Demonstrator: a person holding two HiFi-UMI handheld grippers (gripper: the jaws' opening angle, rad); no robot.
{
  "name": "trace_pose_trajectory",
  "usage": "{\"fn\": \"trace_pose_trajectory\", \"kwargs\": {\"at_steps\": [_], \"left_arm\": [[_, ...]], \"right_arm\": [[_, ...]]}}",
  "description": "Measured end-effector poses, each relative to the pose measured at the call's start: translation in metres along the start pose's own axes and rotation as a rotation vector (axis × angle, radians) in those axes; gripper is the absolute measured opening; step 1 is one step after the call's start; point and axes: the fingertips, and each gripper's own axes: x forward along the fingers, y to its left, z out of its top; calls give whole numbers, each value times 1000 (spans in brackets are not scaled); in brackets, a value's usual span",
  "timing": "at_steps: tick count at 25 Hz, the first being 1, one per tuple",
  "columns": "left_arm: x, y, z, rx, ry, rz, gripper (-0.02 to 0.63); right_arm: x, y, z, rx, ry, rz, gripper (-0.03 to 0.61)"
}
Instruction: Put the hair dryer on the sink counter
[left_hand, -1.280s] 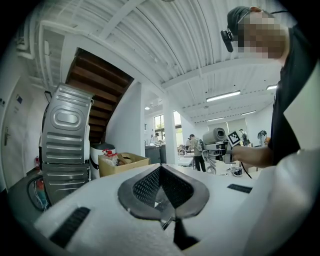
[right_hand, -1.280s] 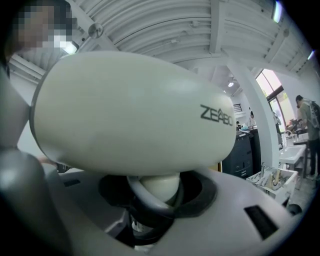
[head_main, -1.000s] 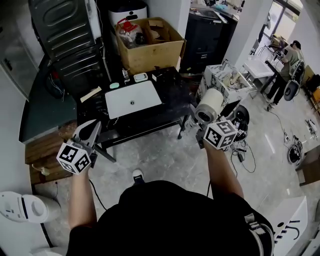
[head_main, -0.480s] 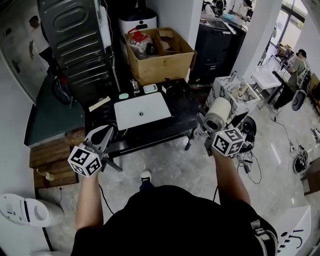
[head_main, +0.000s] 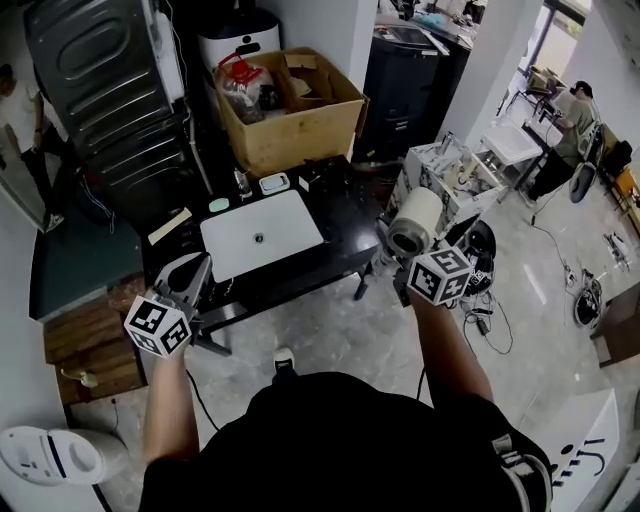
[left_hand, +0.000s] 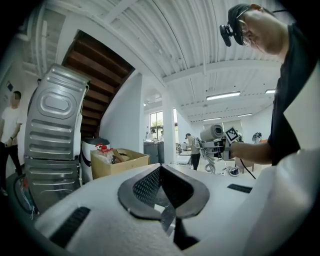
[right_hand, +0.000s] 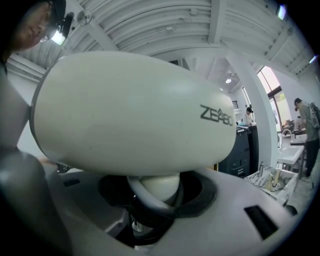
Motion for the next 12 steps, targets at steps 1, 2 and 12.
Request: {"fn": "trace_pose_trajectory", "kwargs": {"at_steps": [1,2,12], "left_arm": [[8,7,-3,-5,1,-6,15],[15,14,-7,-8,4,-14,14],[91,95,-31,-48,46,-63,14]], "right_arm": [[8,-4,-2,4,6,-5,186],[16,-8,-4,7,12,-8,186],[99,-50,-11,39,59,-50,186]]}}
